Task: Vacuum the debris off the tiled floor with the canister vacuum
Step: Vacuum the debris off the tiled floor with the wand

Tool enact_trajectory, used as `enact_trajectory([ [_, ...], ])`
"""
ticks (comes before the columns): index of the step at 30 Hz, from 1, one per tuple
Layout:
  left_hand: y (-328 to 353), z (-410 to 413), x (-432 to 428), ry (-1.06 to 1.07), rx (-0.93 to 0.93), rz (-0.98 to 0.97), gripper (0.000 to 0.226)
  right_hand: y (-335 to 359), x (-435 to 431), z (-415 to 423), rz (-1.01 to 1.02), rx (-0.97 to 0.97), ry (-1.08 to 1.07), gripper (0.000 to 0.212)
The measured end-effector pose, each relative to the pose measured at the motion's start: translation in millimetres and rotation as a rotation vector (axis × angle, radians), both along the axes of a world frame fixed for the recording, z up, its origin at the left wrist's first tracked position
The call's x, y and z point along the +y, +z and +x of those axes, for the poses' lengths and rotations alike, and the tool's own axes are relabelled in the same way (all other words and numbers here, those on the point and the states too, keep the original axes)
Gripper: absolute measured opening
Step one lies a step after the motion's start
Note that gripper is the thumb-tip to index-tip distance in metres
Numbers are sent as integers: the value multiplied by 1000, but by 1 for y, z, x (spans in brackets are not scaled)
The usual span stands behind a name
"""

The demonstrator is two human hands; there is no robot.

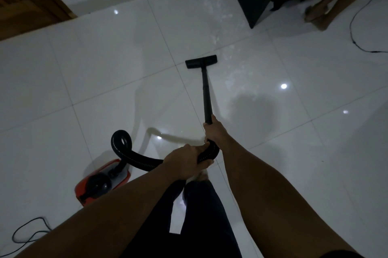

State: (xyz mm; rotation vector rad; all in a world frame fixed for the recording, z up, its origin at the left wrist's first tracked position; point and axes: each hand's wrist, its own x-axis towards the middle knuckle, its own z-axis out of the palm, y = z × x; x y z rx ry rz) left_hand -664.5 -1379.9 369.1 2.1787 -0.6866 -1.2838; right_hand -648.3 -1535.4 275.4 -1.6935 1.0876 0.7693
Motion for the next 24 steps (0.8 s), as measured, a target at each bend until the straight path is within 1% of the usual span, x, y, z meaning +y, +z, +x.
enact_trajectory([
  [3, -1, 17, -7, 37, 1, -3, 61, 4, -6, 21, 0, 8, -14, 67],
  [8, -12, 45, -22, 39, -5, 53, 69, -1, -22, 56, -29, 22, 112, 68],
  [11, -21, 67, -37, 42, -8, 84, 69, -2, -35, 84, -14, 27, 109, 67],
  [13, -26, 89, -53, 73, 5, 90, 67, -6, -52, 109, 7, 23, 124, 66],
  [20, -28, 172, -120, 72, -30, 122, 62, -3, -115, 197, 45, 34, 161, 65],
  [24, -33, 213, -153, 85, -62, 87, 60, -7, -146, 245, 43, 36, 181, 66],
])
